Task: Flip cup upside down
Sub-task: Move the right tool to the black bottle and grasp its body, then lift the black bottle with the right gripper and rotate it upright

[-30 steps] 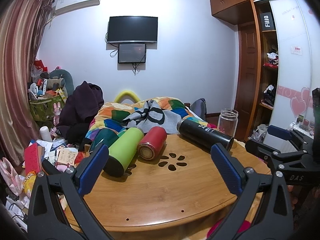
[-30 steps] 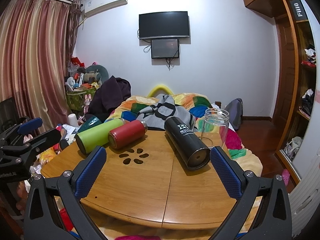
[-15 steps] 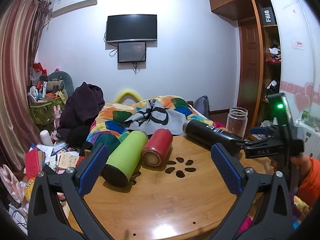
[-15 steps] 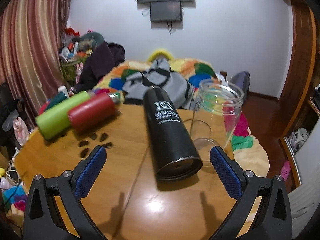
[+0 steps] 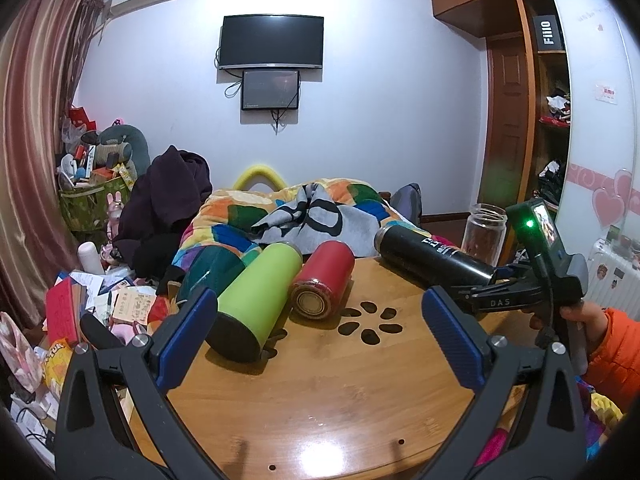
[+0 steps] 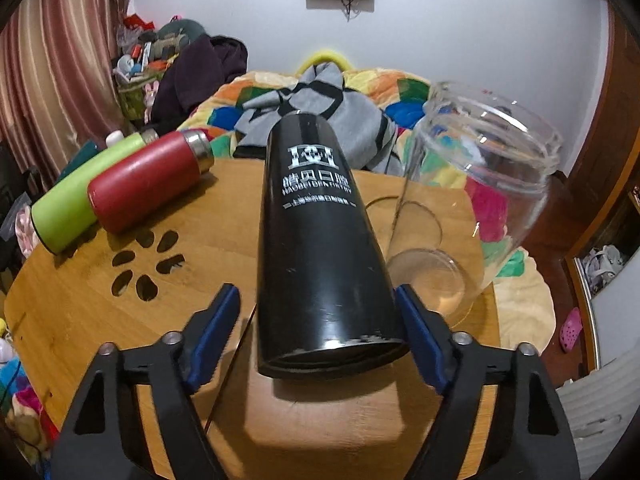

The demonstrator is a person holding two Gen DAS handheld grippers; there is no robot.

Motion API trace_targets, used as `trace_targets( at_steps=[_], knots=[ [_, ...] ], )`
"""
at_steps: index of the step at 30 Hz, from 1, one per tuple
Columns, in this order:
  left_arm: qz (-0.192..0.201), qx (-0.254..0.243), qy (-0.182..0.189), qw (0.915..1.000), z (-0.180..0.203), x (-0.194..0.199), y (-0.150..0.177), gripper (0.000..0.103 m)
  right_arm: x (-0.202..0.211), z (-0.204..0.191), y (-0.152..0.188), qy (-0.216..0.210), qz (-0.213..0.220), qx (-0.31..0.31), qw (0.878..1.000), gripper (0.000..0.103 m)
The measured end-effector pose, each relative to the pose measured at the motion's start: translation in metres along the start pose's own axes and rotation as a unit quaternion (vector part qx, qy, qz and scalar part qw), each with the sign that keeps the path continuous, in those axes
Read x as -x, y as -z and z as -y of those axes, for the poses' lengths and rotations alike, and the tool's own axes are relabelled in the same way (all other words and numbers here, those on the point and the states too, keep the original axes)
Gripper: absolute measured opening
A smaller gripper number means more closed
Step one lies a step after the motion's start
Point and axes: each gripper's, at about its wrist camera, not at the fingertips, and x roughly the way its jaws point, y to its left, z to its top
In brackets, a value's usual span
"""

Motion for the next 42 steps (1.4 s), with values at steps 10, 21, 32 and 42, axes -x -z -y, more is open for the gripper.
trace_targets(
  at_steps=[10,21,32,42],
  knots=[
    [-0.006,-0.010,-0.003,0.9999,0.001,-0.001,0.003,0.103,0.009,-0.016,0.012,-0.026,0.010,0.009,1.000,0.061],
    [-0.054,-0.060,0.030,0.9963,0.013,-0.016,0.020,0.103,0.045,-0.042,0.054,-0.090,0.018,0.028,0.995,0.061],
    [-0.055,-0.110,0.049,0.9912,0.050,-0.031,0.007,0.103,0.084,-0.055,0.094,-0.109,0.045,0.042,0.992,0.061],
    [-0.078,-0.144,0.100,0.9814,0.096,-0.059,0.009,0.086,0.096,-0.053,0.121,-0.118,0.080,-0.003,0.990,0.062]
  ],
)
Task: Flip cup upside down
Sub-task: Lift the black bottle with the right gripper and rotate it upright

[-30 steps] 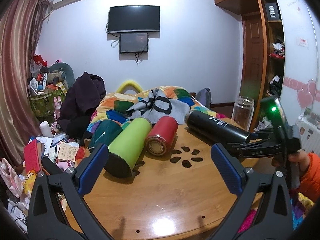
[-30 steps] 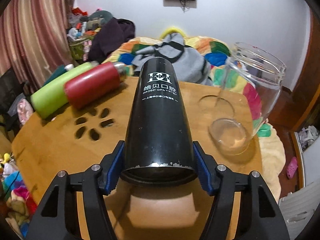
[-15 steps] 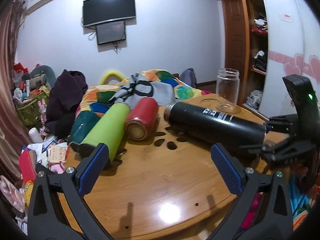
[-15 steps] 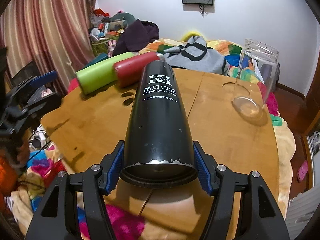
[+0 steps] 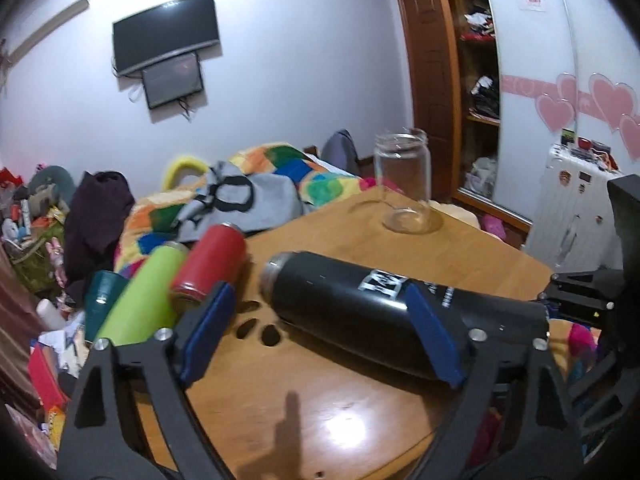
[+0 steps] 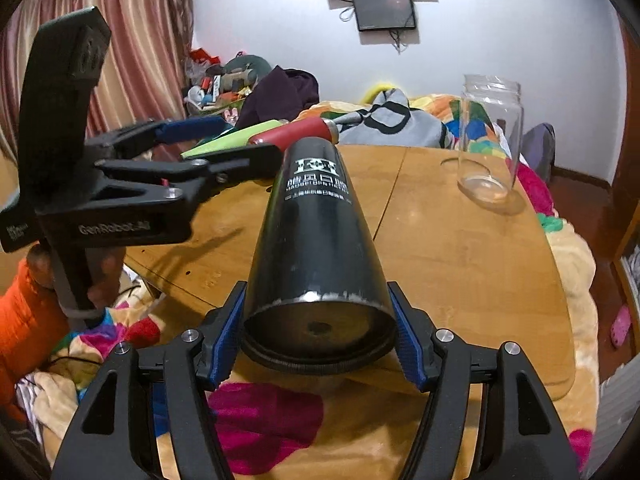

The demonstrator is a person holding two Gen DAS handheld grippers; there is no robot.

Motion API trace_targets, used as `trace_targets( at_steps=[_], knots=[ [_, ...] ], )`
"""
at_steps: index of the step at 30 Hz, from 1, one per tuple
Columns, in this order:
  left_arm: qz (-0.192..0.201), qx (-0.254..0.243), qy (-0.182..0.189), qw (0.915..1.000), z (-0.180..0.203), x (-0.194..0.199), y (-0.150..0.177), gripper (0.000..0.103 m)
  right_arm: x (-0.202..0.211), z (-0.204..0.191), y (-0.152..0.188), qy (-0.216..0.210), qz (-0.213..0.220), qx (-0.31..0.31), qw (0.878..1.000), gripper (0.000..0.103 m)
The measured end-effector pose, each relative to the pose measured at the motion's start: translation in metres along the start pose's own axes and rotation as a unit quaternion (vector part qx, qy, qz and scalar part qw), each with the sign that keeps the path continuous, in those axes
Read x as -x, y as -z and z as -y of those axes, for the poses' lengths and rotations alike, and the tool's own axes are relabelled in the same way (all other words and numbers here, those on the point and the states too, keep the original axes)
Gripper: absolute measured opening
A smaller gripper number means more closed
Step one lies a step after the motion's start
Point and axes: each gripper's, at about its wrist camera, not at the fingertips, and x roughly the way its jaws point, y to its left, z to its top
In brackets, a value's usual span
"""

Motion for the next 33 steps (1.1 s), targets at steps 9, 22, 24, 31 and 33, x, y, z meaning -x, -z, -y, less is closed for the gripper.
trace_targets(
  at_steps=[9,22,24,31,33],
  knots=[
    [-0.009,0.018,0.044,0.9988,0.004,-0.011,-0.003,0.062,0.001,0.001,0.009,0.016,0.022,-0.012,1.000,0.062],
    [-0.040,-0.259,0.079,0.9619,0.029,0.002,0.001,0.101,0.007,0.004,0.004,-0.007,0.038,-0.010,0.999,0.061],
    [-0.060,-0.294,0.094,0.9494,0.038,-0.003,0.000,0.101,0.009,0.008,0.004,-0.015,0.040,-0.022,0.999,0.061],
    [-0.089,-0.340,0.119,0.9284,0.058,-0.026,0.003,0.101,0.020,0.012,-0.002,-0.017,0.053,-0.026,0.998,0.061],
    [-0.079,-0.339,0.128,0.9287,0.060,-0.025,0.003,0.101,0.023,0.010,-0.006,-0.014,0.058,-0.016,0.998,0.061]
  ],
)
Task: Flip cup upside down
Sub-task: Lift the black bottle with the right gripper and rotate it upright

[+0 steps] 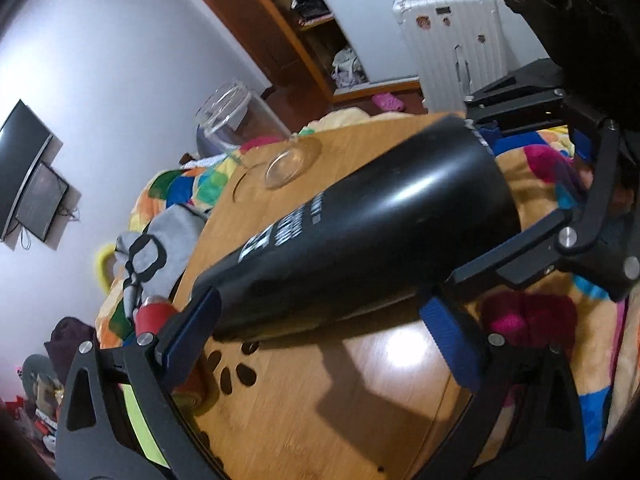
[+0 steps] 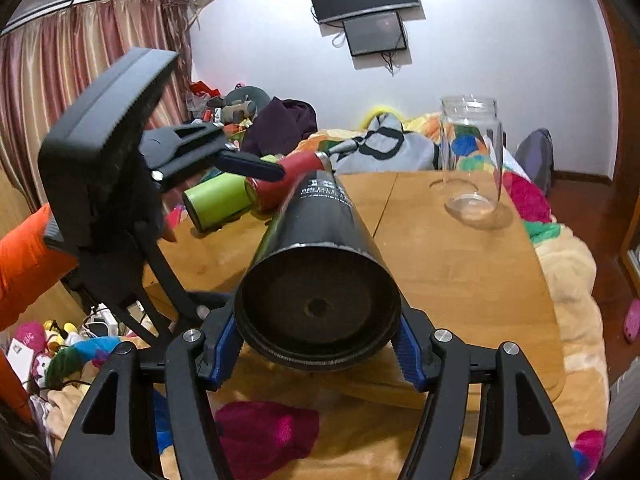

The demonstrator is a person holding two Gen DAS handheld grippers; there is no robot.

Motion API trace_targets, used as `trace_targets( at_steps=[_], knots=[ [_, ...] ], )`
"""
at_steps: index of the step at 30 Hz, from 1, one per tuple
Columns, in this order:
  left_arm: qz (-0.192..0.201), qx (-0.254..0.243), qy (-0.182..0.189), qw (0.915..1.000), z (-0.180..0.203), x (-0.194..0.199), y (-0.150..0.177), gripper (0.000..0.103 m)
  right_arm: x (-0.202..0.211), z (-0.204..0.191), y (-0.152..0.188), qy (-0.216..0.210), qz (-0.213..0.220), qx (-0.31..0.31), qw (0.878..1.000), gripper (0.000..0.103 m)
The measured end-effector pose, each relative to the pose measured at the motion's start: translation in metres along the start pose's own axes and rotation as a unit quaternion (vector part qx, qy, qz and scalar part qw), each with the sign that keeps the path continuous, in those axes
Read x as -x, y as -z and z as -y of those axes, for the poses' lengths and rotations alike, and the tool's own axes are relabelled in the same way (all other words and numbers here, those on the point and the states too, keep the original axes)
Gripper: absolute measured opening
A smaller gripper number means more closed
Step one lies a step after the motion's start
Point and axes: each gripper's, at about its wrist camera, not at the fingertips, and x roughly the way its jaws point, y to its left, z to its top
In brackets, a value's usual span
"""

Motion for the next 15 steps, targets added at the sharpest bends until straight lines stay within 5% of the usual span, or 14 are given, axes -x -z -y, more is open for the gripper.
trace_targets(
  at_steps=[15],
  knots=[
    [0.087,0.065,-0.020,0.9939,-0.014,0.022,0.010,0.087,0.001,-0.014,-0.038,-0.006,-0.006,0.055,0.998,0.061]
  ],
)
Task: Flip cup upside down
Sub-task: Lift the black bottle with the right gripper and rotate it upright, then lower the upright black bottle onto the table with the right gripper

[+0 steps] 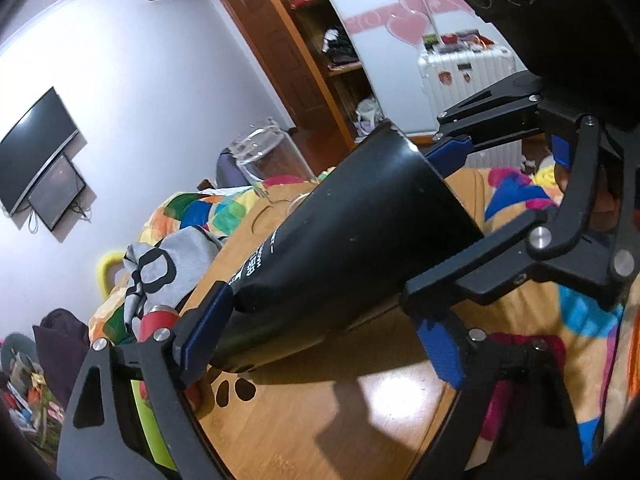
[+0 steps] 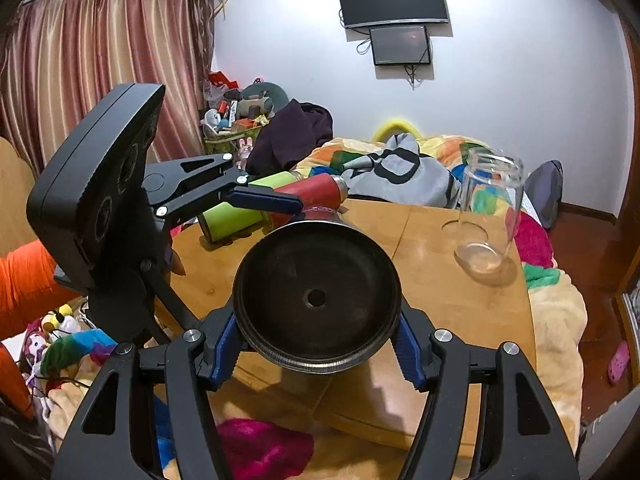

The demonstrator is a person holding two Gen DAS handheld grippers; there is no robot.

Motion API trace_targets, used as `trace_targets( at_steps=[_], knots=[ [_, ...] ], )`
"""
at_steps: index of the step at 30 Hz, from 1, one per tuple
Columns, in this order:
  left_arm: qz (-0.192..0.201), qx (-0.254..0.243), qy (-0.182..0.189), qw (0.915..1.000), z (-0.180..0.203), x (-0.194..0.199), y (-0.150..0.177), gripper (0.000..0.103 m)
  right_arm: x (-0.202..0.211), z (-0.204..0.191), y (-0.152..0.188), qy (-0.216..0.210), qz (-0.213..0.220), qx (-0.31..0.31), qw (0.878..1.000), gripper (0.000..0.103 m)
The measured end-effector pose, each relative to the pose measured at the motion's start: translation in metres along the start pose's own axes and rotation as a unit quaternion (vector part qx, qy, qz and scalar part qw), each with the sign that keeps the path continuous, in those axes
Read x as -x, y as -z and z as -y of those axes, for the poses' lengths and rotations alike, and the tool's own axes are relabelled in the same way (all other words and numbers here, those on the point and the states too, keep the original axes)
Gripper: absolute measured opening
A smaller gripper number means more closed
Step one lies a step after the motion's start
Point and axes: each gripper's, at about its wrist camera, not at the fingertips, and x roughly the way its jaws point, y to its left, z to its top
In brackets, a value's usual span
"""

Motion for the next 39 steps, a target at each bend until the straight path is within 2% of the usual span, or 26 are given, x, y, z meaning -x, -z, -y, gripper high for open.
trace_targets(
  at_steps=[11,20,24,32,39],
  knots=[
    [0.047,0.095,-0.004,0.9944,-0.032,0.025,0.008,0.078,-0.009,-0.016,-0.049,-0.006,-0.043,0.042,0.998,0.061],
    [0.058,0.170,-0.019,0.9835,-0.063,0.029,0.015,0.075,-0.033,-0.019,-0.089,-0.017,-0.072,0.039,0.997,0.063],
    [0.064,0.199,-0.025,0.9777,-0.072,0.030,0.018,0.075,-0.040,-0.022,-0.096,-0.008,-0.067,0.040,0.997,0.062],
    [0.079,0.205,-0.009,0.9756,-0.063,0.043,0.018,0.071,-0.031,-0.024,-0.100,-0.012,-0.077,0.042,0.996,0.062],
    [0.107,0.203,0.015,0.9733,-0.046,0.070,0.005,0.064,-0.006,-0.034,-0.113,-0.017,-0.111,0.074,0.991,0.062]
  ],
)
